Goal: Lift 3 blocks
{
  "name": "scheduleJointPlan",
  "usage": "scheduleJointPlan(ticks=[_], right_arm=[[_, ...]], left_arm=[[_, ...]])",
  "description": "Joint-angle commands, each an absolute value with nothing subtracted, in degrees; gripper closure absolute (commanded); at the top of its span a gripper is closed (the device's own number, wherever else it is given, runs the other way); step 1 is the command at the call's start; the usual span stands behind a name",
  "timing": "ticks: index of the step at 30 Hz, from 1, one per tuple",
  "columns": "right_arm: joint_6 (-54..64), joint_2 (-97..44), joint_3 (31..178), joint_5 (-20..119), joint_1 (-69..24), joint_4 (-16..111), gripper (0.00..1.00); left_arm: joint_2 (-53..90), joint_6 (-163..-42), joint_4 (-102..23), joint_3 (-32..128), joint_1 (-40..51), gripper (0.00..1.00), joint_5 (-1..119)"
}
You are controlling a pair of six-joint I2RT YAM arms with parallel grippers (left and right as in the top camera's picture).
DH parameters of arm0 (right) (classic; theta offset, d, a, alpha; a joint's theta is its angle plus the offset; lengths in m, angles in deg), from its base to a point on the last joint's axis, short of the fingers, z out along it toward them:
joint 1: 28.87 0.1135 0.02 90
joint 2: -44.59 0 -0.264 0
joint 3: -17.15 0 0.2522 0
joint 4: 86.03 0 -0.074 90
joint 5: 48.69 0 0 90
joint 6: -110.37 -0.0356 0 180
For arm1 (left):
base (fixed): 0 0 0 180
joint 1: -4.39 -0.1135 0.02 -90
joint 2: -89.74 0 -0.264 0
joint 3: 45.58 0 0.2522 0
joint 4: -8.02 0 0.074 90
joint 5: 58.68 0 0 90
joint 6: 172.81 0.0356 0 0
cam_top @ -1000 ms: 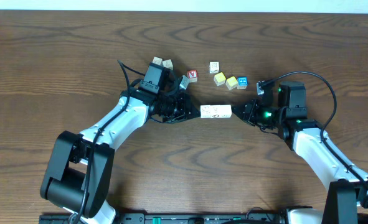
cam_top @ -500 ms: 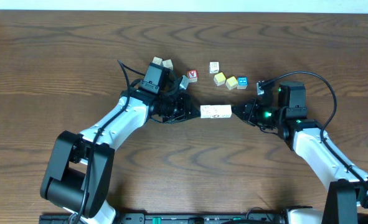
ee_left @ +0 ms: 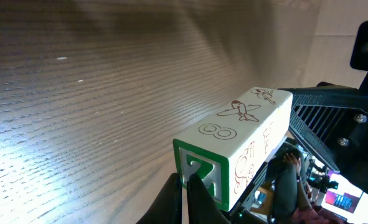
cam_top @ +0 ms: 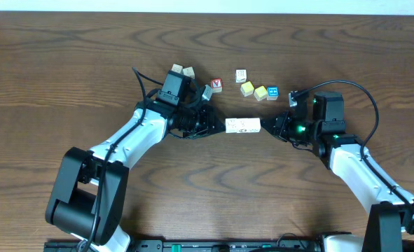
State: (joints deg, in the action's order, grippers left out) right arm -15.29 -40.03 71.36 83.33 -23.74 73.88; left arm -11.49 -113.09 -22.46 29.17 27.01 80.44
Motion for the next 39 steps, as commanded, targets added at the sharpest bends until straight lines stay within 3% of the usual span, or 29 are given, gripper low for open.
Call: scheduleJointPlan(ticks=[1, 39], right_arm=[[-16.0, -40.0, 71.0, 92.5, -20.6, 74.0, 0.99], [-16.0, -40.0, 71.0, 90.4, -20.5, 73.4, 0.99]], left_arm=[[-10.2, -113.6, -21.8, 30.7, 29.2, 0.93, 84.6], [-10.2, -113.6, -21.8, 30.7, 29.2, 0.93, 84.6]])
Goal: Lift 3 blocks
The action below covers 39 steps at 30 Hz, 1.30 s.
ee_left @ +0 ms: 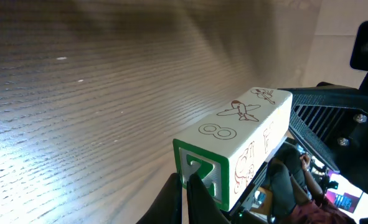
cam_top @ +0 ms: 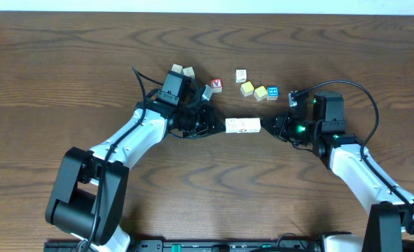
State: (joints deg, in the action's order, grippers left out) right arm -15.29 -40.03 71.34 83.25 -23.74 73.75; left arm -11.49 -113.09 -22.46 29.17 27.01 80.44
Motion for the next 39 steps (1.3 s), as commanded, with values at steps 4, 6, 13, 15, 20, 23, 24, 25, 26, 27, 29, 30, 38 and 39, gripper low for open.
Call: scheduleJointPlan(ticks=[4, 6, 13, 15, 20, 23, 24, 25, 26, 27, 29, 30, 38, 39], right_arm=[[-16.0, -40.1, 71.0, 89.8, -20.5, 73.1, 0.99], [-16.0, -40.1, 71.0, 89.7, -20.5, 73.1, 0.99], [-16.0, -40.1, 71.0, 89.3, -20.5, 73.1, 0.99], [-16.0, -40.1, 71.0, 89.0, -20.5, 72.9, 0.99], [-16.0, -40.1, 71.0, 87.7, -20.5, 72.1, 0.99], [-15.9, -40.1, 71.0, 87.6, -20.5, 72.0, 0.99], [-15.8, -40.1, 71.0, 87.6, -20.5, 72.1, 0.99], [-15.8, -40.1, 71.0, 87.2, -20.5, 72.0, 0.99], [-15.8, -40.1, 71.0, 87.0, -20.5, 72.0, 0.99], [-15.8, -40.1, 71.0, 86.7, -20.5, 71.9, 0.99], [-15.8, -40.1, 71.0, 86.5, -20.5, 71.8, 0.99], [-15.8, -40.1, 71.0, 86.4, -20.5, 71.8, 0.99], [-15.8, -40.1, 71.0, 84.6, -19.4, 71.7, 0.99], [-15.8, -40.1, 71.0, 84.3, -19.3, 71.7, 0.99]], left_arm=[[-10.2, -113.6, -21.8, 30.7, 29.2, 0.93, 84.6], [-10.2, -113.6, -21.8, 30.7, 29.2, 0.93, 84.5], [-10.2, -113.6, -22.1, 30.7, 29.2, 0.93, 83.1], [-10.2, -113.6, -22.3, 30.7, 29.2, 0.93, 82.8], [-10.2, -113.6, -22.4, 30.7, 29.2, 0.93, 81.9], [-10.2, -113.6, -22.4, 30.6, 29.2, 0.93, 81.6], [-10.2, -113.6, -22.4, 30.6, 29.2, 0.93, 81.6], [-10.2, -113.6, -22.4, 30.6, 29.2, 0.92, 81.6], [-10.2, -113.6, -22.4, 30.6, 29.2, 0.93, 81.6], [-10.2, -113.6, -22.4, 30.6, 29.2, 0.93, 81.6], [-10.2, -113.6, -22.4, 30.6, 29.2, 0.93, 81.6], [-10.2, -113.6, -22.4, 30.6, 29.2, 0.93, 81.4], [-10.2, -113.6, -22.4, 30.3, 29.2, 0.93, 80.5], [-10.2, -113.6, -22.4, 30.3, 29.2, 0.93, 80.5]])
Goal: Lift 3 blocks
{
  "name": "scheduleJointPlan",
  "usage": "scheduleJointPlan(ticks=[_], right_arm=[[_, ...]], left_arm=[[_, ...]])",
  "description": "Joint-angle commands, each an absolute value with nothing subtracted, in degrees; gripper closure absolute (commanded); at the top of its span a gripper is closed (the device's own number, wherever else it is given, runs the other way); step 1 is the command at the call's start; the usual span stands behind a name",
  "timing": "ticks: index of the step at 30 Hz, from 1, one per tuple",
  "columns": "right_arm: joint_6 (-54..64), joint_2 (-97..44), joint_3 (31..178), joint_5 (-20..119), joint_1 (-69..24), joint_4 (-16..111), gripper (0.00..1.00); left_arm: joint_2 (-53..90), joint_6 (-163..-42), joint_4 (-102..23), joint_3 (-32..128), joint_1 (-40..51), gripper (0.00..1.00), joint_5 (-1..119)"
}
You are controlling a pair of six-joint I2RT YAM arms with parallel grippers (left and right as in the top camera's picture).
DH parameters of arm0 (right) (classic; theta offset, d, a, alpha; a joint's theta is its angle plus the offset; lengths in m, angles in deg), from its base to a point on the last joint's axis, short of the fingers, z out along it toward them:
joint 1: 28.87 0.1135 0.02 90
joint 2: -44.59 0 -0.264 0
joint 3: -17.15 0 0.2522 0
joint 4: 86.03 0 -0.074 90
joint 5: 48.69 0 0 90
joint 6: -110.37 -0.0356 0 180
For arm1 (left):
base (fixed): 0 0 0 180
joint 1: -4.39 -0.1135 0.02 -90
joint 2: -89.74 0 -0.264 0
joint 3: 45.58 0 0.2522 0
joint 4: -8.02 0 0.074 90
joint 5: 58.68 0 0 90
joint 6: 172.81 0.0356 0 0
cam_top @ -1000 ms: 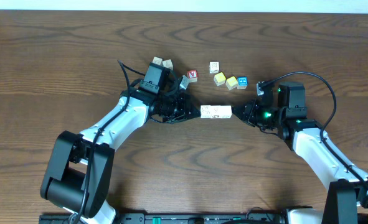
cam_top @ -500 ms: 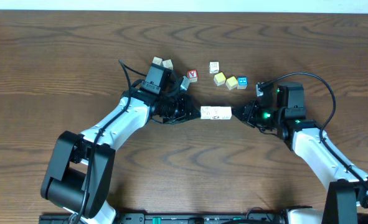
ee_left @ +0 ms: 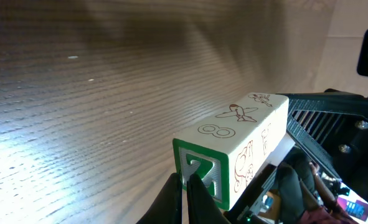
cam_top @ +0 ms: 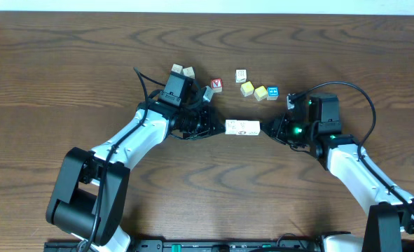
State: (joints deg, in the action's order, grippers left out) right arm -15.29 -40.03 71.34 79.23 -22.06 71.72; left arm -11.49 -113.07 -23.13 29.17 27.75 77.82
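A row of three white blocks [cam_top: 242, 127] stands end to end, pinched between my two grippers. My left gripper [cam_top: 219, 128] presses the row's left end and my right gripper [cam_top: 266, 131] its right end. In the left wrist view the row [ee_left: 233, 149] shows a green-framed end face and brown drawings, and seems to hang above the wooden table [ee_left: 78, 93]. There the left gripper [ee_left: 185, 186] is shut, its tips against the green face. The black right gripper [ee_left: 333, 124] closes off the far end, and its tips look shut.
Loose blocks lie behind the row: a red one [cam_top: 216, 85], a white one [cam_top: 241, 75], two yellow ones [cam_top: 246, 89] [cam_top: 260, 92] and a blue one [cam_top: 272, 92]. Two tan blocks [cam_top: 188, 71] sit behind the left wrist. Cables loop over both arms.
The right arm's wrist has shifted slightly to the left. In the left wrist view the table behind the row has shifted a little. The row stays pinched between both grippers.
At both earlier moments the three-block row was pinched between the two shut grippers at the table's middle, with hardly any change between them. Now it is held the same way, with only small shifts of both arms.
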Motion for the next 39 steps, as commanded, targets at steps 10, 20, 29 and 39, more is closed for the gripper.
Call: scheduleJointPlan(ticks=[10, 20, 29, 39], right_arm=[[-15.8, -41.2, 71.0, 83.5, -19.3, 71.7, 0.99], [-15.8, -43.2, 71.0, 83.4, -19.3, 72.7, 0.99], [-15.1, -43.2, 71.0, 82.1, -19.3, 72.4, 0.99], [-15.1, -43.3, 70.9, 80.4, -18.6, 72.0, 0.99]], left_arm=[[-10.2, -113.6, -22.4, 30.3, 30.5, 0.92, 78.2], [-10.8, -113.7, -22.4, 30.3, 30.6, 0.93, 77.1], [-13.9, -114.4, -22.4, 30.3, 30.6, 0.93, 77.5], [-14.0, -114.4, -22.4, 30.3, 30.6, 0.93, 76.2]])
